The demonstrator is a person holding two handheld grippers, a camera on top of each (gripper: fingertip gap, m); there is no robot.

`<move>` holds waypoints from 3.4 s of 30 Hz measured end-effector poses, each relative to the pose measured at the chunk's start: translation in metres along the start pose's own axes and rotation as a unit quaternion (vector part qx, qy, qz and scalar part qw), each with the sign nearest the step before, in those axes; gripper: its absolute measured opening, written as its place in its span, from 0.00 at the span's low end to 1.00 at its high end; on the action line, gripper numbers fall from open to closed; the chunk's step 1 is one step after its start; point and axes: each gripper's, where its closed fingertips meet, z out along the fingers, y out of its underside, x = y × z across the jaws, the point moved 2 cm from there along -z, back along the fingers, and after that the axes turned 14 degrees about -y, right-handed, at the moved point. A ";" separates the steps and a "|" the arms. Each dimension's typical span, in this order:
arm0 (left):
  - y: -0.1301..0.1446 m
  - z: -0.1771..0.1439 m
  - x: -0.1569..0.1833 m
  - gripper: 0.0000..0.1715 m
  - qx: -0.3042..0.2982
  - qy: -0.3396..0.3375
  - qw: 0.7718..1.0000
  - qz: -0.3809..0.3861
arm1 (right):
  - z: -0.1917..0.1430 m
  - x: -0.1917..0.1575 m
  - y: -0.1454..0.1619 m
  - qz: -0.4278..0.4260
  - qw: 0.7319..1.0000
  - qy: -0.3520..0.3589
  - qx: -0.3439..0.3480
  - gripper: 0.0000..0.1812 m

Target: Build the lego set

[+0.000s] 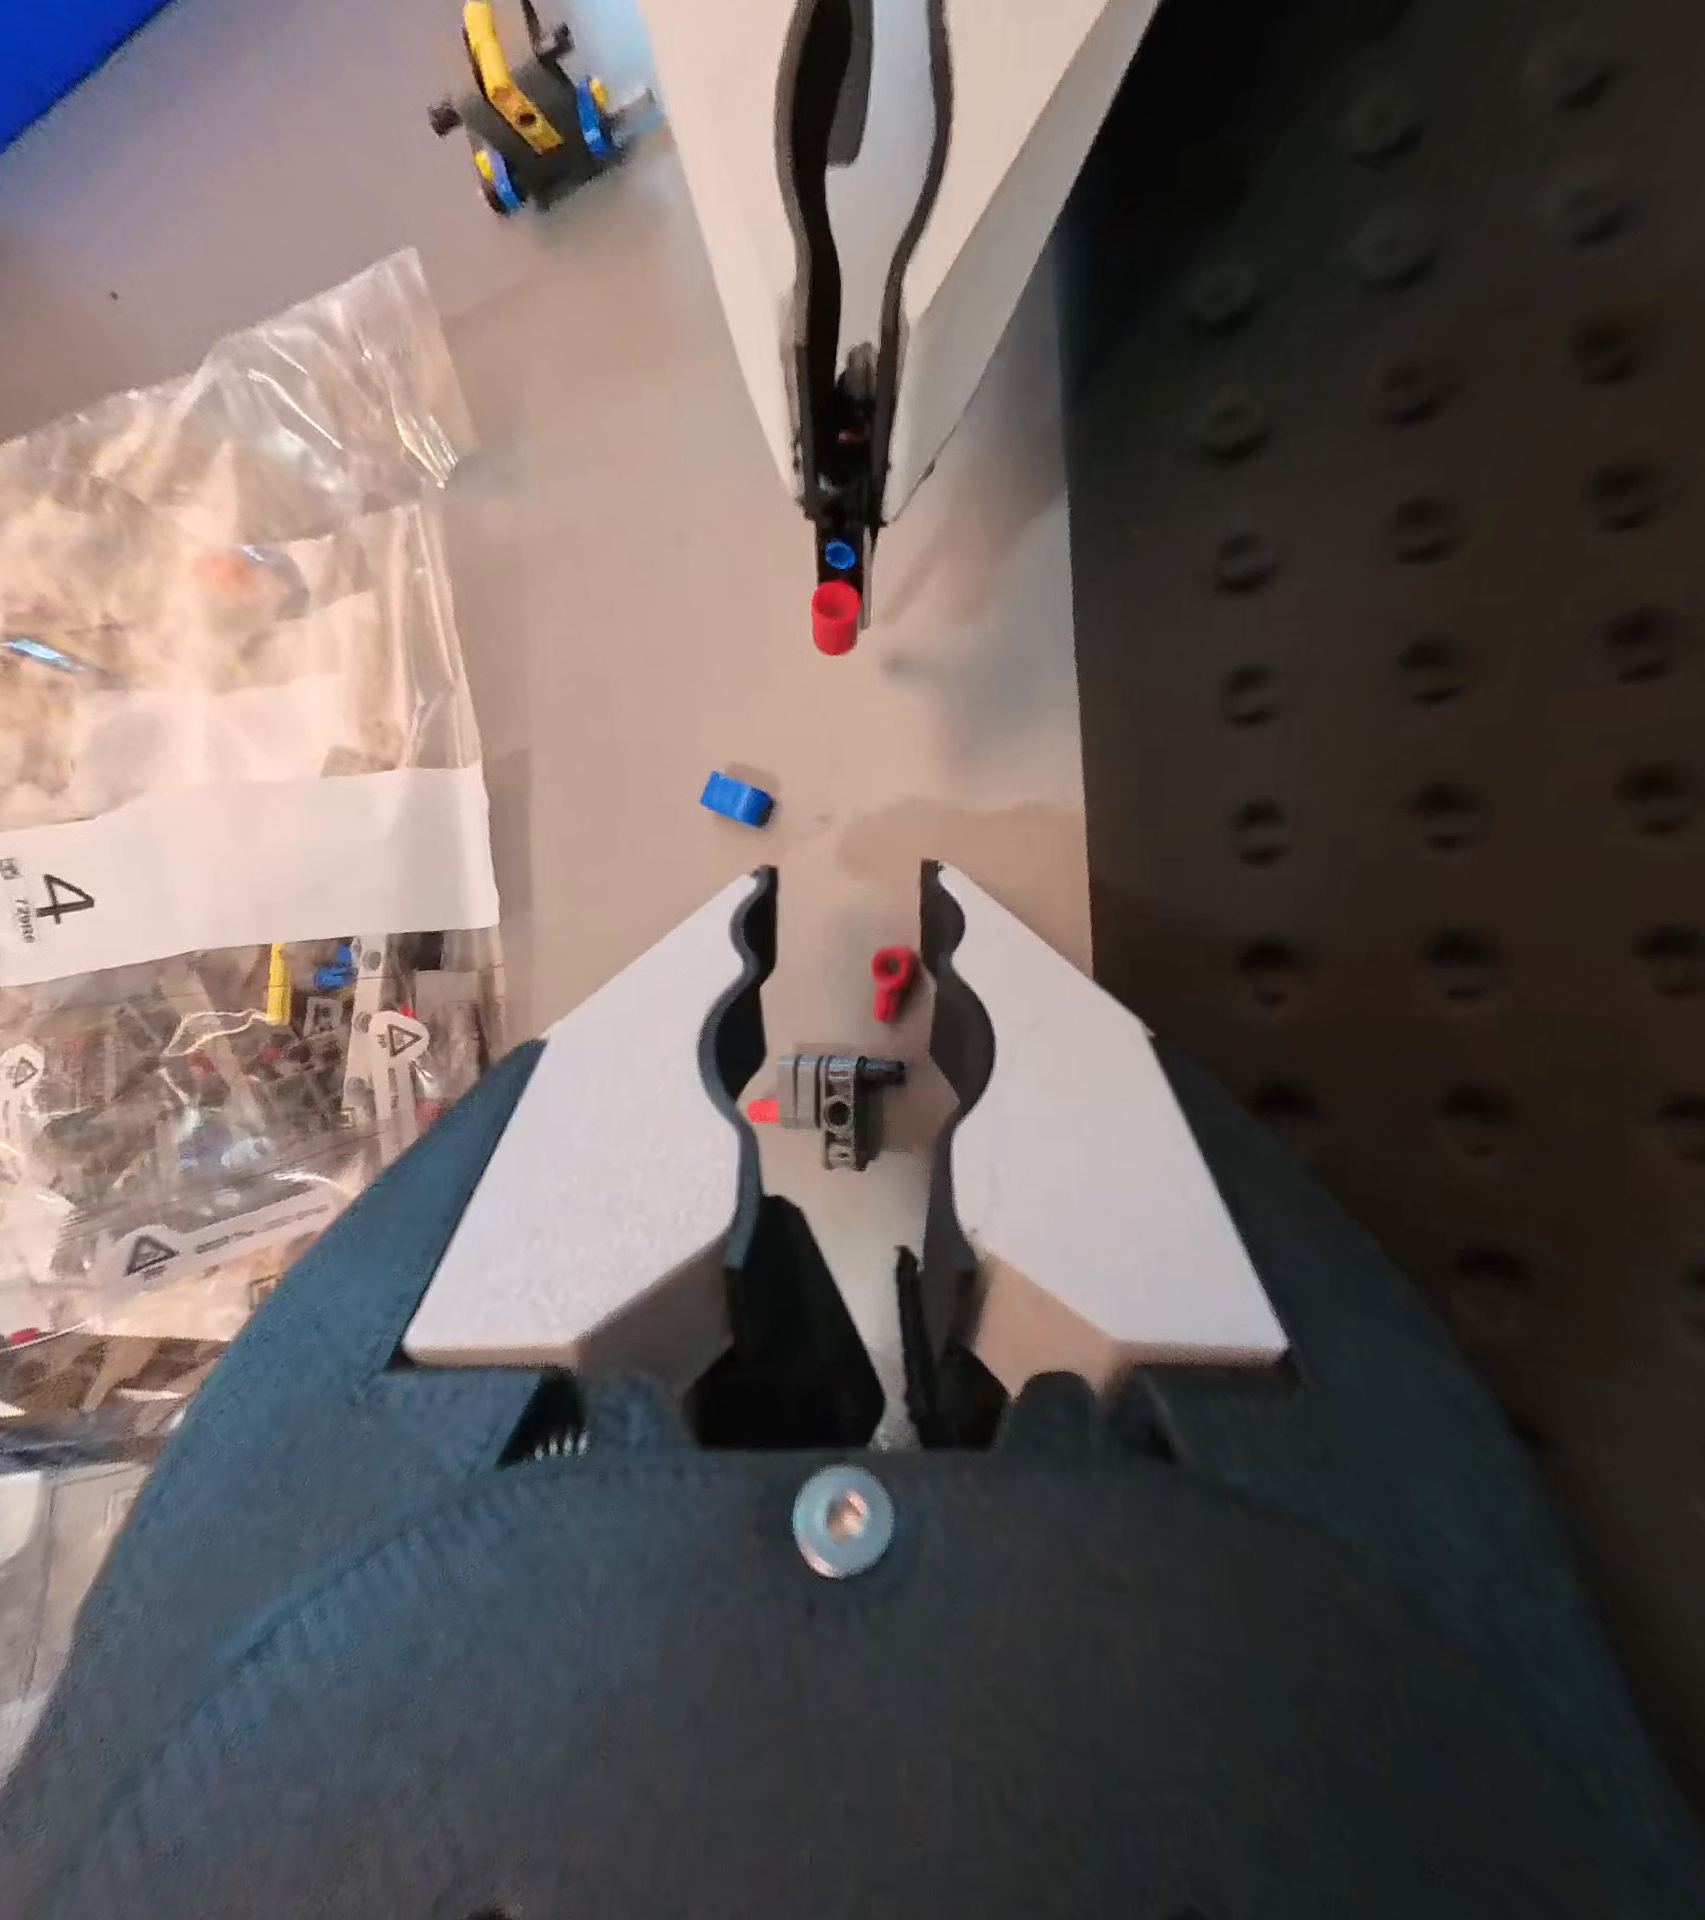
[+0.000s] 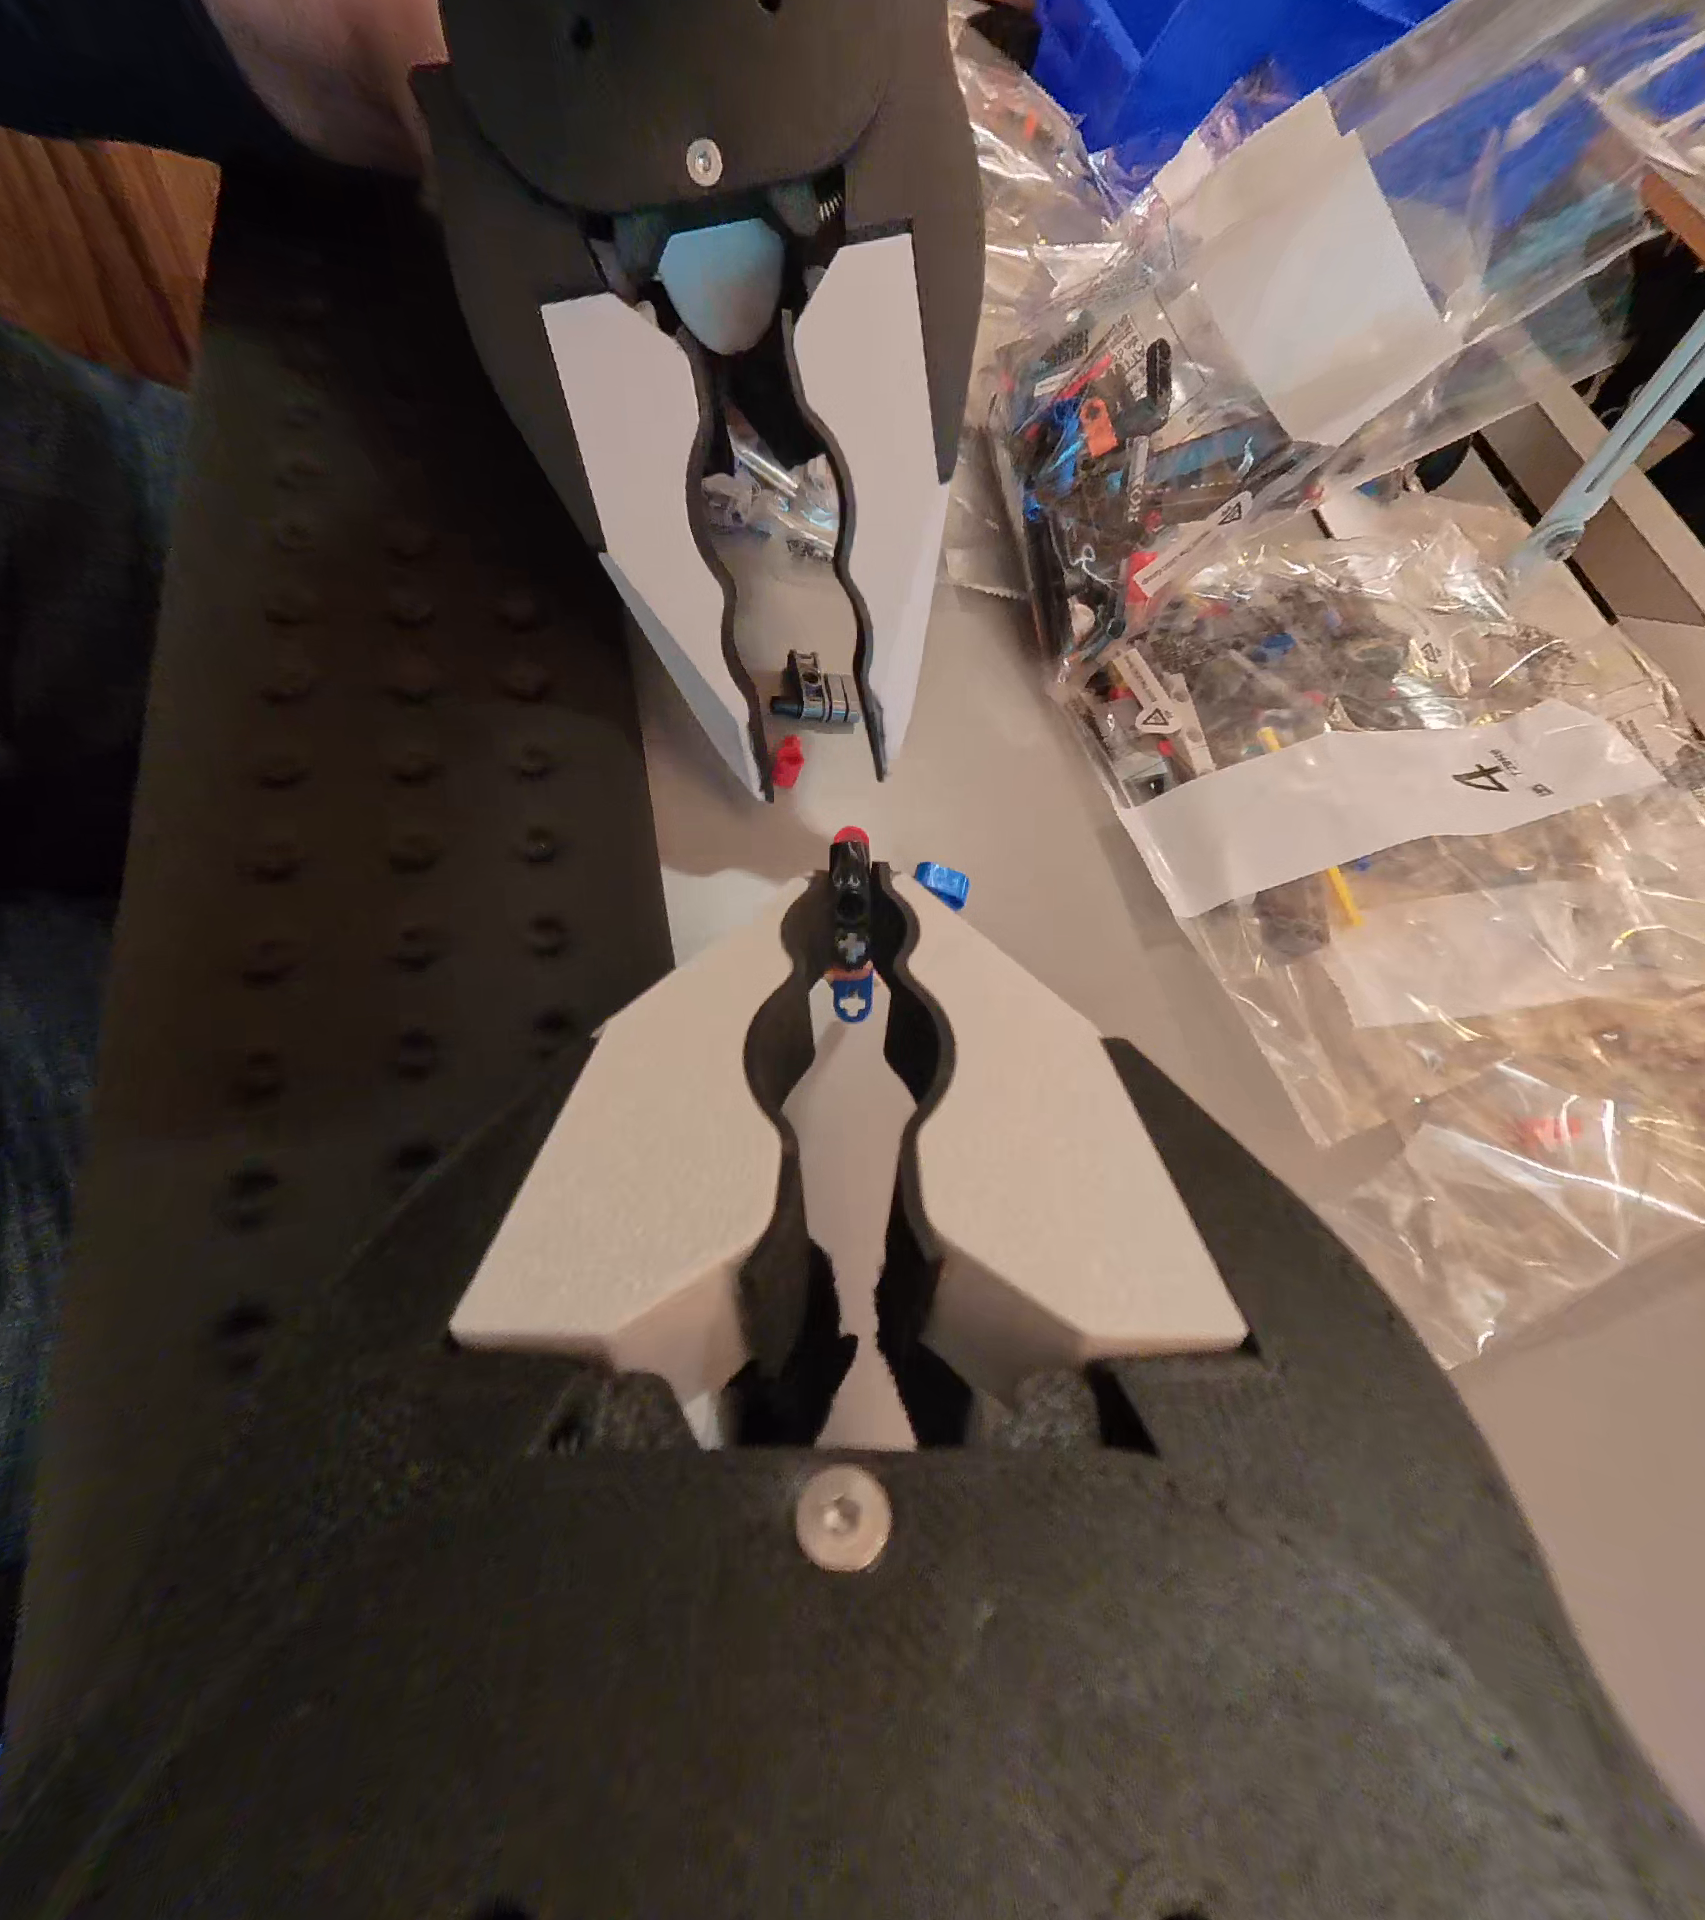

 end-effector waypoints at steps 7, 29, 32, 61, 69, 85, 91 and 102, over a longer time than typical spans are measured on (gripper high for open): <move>-0.031 -0.003 0.004 0.10 0.053 -0.012 0.998 0.026 | 0.007 -0.006 -0.008 -0.023 1.000 -0.008 0.000 0.03; -0.034 0.002 0.008 0.06 0.046 -0.039 0.996 0.062 | 0.024 -0.004 0.006 -0.063 0.992 0.042 -0.098 0.05; -0.033 0.002 0.011 0.04 0.045 -0.048 0.994 0.083 | 0.025 -0.004 0.008 -0.060 0.992 0.041 -0.106 0.05; -0.044 -0.004 0.016 0.01 0.072 -0.061 0.992 0.085 | 0.033 -0.009 0.015 -0.064 0.989 0.024 -0.134 0.05; -0.038 -0.006 0.014 0.12 0.059 -0.054 0.994 0.079 | 0.033 -0.008 0.014 -0.057 0.990 0.022 -0.127 0.05; -0.038 -0.002 0.019 0.03 0.055 -0.059 0.992 0.095 | 0.034 -0.007 0.018 -0.064 0.987 0.029 -0.145 0.05; -0.036 -0.002 0.019 0.09 0.058 -0.035 0.996 0.066 | 0.032 -0.007 0.015 -0.055 0.990 0.026 -0.129 0.04; -0.035 0.000 0.018 0.04 0.054 -0.064 0.992 0.090 | 0.034 -0.007 0.018 -0.063 0.987 0.031 -0.141 0.05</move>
